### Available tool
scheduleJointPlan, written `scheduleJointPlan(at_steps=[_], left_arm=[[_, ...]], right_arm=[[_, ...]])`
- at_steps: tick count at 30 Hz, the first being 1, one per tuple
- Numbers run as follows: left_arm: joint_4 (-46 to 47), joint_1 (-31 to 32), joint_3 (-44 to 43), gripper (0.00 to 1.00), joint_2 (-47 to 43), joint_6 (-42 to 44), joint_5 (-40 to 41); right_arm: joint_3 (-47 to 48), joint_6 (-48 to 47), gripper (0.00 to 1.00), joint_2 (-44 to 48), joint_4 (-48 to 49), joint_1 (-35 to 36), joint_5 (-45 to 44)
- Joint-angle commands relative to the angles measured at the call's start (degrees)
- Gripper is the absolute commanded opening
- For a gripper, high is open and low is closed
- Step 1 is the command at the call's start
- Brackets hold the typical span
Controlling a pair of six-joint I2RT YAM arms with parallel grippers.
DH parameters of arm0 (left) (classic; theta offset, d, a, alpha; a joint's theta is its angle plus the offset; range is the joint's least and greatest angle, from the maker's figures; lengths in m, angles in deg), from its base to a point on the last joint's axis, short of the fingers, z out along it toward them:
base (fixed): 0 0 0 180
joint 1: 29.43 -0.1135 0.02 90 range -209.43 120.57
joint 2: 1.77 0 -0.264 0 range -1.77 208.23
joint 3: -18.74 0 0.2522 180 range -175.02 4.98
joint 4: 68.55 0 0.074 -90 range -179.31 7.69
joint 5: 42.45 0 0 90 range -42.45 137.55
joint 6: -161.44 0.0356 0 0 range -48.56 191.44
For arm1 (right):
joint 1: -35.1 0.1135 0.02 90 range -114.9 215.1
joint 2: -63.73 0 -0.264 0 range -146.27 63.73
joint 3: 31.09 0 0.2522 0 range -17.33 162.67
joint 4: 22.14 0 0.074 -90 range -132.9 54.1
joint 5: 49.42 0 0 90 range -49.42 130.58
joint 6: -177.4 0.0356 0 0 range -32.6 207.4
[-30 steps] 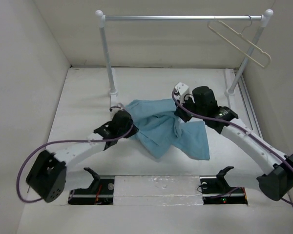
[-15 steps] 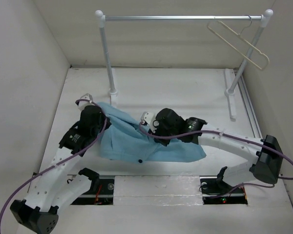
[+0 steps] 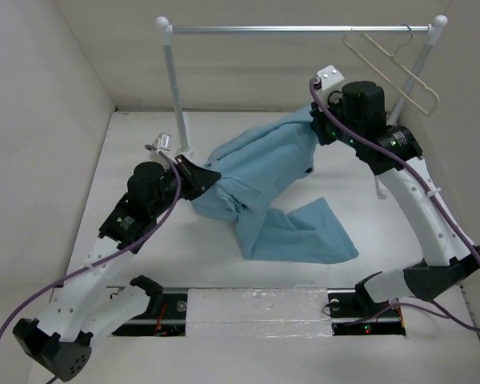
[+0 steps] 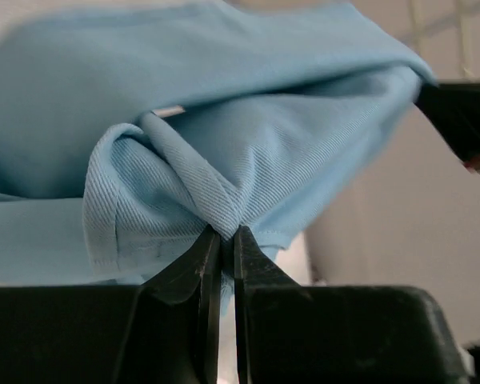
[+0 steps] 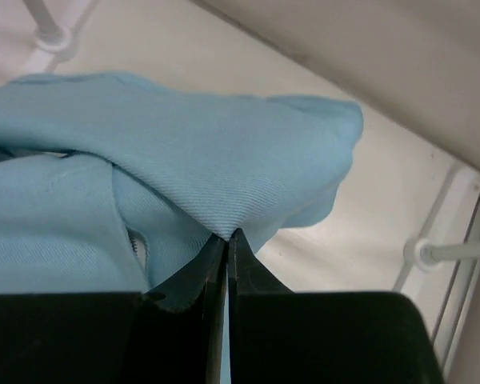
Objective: Place the trousers on the hanger
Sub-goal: Flatten out the trousers at the center of the board.
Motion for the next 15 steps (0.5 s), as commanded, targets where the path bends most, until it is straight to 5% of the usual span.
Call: scheduleJointPlan(at_steps=[1,2,3,6,10,14,15], left_arm=[[7.83,0.03,8.9,0.0,0.73,-7.05,-11.92],[12.03,0.03,13.45,0.0,-0.14,-7.6,-14.38],[13.03,0.03,14.8,0.23,-0.41,-7.43,-15.02],[5.6,0.03,13.06,0.63,0.63,-0.76,-8.45],[1.61,0.03,15.84,0.68,1.69,0.31,-3.24],[12.9,1.94,27.95,0.41,6.23,-2.15,-14.1],[12.95,1.96,28.0,0.41,6.26,-2.15,-14.14]], right_arm=[[-1.04,-1.81,0.0,-2.28,-2.41,-8.19,-10.88],[-1.84,-1.37,0.0,-2.72,-1.62,-10.21,-8.52],[-2.63,-1.37,0.0,-2.46,-1.09,-10.23,-7.8],[-6.24,-1.8,0.0,-0.09,1.29,-10.84,-6.3],[-4.85,-3.03,0.0,2.46,-0.37,-9.71,-6.64],[-1.86,-4.18,0.0,1.94,-2.66,-11.01,-7.18],[-1.85,-4.35,0.0,1.94,-2.75,-11.02,-7.18]])
